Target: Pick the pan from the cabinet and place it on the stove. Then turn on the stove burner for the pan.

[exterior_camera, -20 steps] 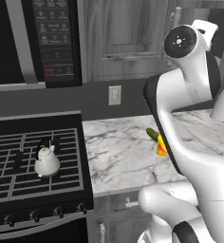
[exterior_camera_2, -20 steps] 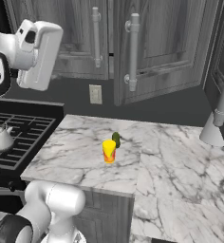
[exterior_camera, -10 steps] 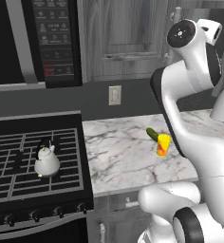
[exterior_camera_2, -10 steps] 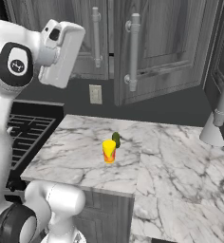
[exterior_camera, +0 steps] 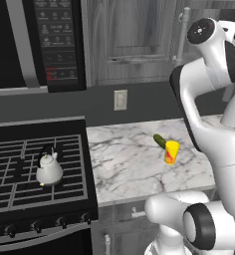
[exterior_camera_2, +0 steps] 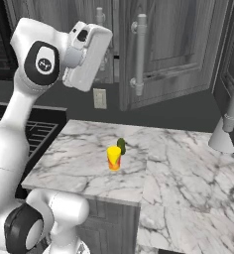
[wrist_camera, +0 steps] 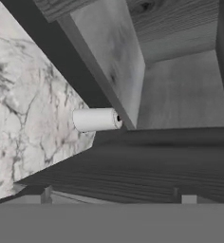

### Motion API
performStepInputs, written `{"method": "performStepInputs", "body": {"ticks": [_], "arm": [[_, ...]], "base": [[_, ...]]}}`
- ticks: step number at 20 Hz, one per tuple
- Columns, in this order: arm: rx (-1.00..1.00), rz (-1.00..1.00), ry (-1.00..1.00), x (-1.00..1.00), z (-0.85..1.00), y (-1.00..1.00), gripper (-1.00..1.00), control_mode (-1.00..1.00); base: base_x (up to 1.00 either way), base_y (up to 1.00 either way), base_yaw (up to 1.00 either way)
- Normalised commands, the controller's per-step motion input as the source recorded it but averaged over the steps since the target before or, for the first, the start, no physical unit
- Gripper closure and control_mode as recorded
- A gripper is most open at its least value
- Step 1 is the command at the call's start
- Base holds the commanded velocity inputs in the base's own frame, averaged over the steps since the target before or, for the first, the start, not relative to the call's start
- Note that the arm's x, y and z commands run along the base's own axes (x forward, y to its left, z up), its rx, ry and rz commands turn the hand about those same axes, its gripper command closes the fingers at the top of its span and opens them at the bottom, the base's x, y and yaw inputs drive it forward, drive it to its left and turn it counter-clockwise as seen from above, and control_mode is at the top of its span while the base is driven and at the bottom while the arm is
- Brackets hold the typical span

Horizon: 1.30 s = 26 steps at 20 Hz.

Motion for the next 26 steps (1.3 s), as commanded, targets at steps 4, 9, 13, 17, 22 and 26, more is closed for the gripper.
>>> {"method": "performStepInputs", "body": {"ticks": [4,9,13,17,22,26], "arm": [[0.00,-0.06,0.00,-0.01,-0.01,-0.46,-1.00,-1.00],[0.00,-0.07,0.00,-0.14,-0.02,-0.42,-1.00,-1.00],[0.00,-0.07,0.00,-0.39,-0.01,-0.44,-1.00,-1.00],[0.00,-0.08,0.00,-0.35,0.00,-0.49,-1.00,-1.00],[0.00,-0.08,0.00,-0.30,0.00,-0.55,-1.00,-1.00],[0.00,-0.09,0.00,-0.24,0.00,-0.57,-1.00,-1.00]], "base": [[0.00,0.00,0.00],[0.00,0.00,0.00],[0.00,0.00,0.00],[0.00,0.00,0.00],[0.00,0.00,0.00],[0.00,0.00,0.00]]}}
